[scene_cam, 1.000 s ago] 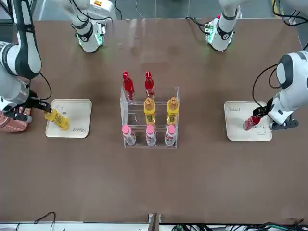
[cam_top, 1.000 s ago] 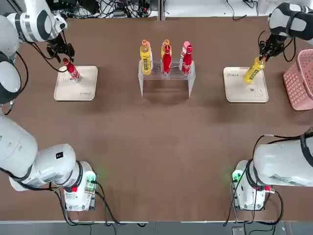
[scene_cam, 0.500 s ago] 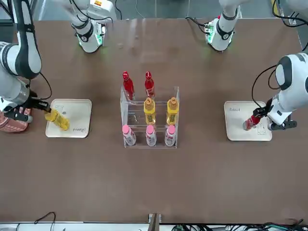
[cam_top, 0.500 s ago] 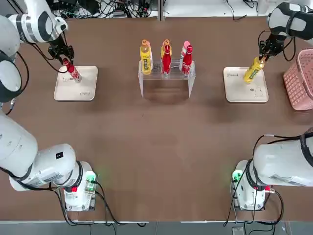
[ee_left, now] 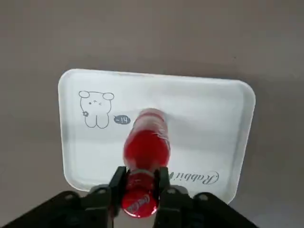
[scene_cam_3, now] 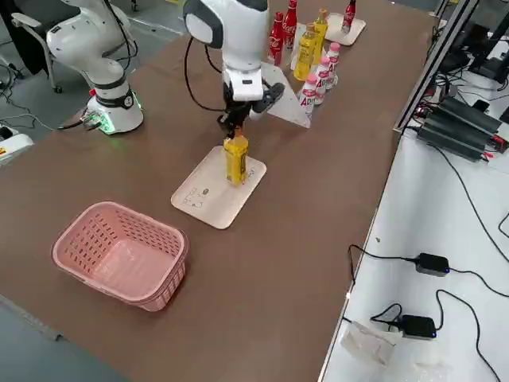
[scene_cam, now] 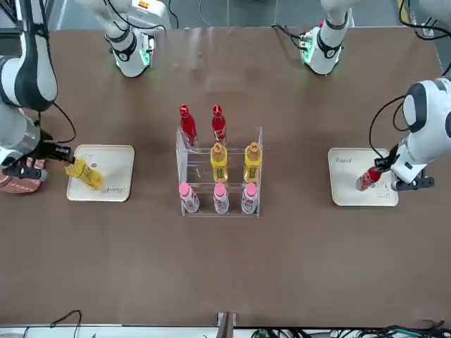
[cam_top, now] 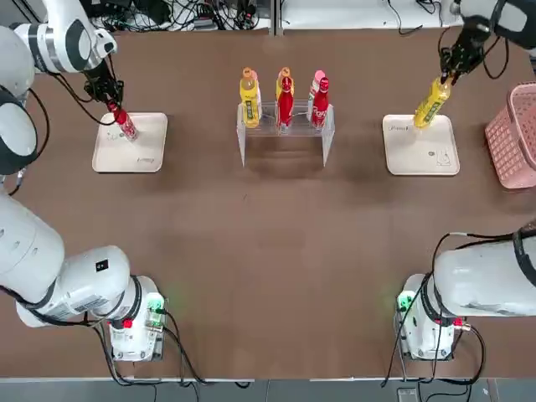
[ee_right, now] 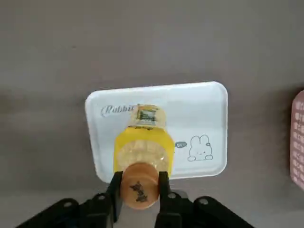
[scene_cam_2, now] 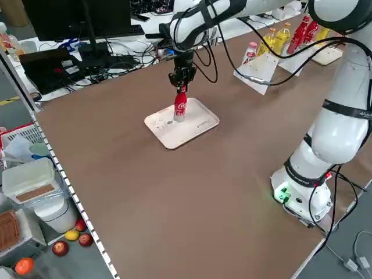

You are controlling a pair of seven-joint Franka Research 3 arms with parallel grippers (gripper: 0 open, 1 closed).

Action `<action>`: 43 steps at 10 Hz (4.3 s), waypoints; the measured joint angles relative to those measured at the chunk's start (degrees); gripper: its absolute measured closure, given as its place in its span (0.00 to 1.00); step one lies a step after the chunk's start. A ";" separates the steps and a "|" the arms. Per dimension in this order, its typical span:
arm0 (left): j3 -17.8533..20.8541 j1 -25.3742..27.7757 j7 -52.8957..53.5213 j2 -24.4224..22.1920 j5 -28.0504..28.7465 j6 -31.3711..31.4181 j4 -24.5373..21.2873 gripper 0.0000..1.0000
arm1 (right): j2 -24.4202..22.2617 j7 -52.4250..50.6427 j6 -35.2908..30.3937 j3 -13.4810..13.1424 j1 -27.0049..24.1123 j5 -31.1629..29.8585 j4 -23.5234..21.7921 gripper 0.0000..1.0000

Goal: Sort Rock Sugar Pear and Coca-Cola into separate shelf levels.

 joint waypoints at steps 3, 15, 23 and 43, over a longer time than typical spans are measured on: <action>-2.65 -0.22 -1.49 -1.58 0.01 -2.63 1.90 0.68 | -0.32 0.18 -11.94 0.24 4.85 0.31 12.21 0.66; -38.50 -1.34 -41.64 -4.68 -7.60 -32.75 30.28 0.68 | 5.21 26.53 -19.68 6.71 27.04 3.88 29.51 0.66; -41.67 -12.86 -60.24 1.94 -7.59 -32.60 34.91 0.68 | 13.08 30.73 -18.99 8.01 28.87 7.01 36.82 0.66; -41.36 -20.91 -70.90 9.26 4.33 -27.79 35.35 0.68 | 20.50 33.52 -11.06 7.78 29.01 10.59 30.62 0.66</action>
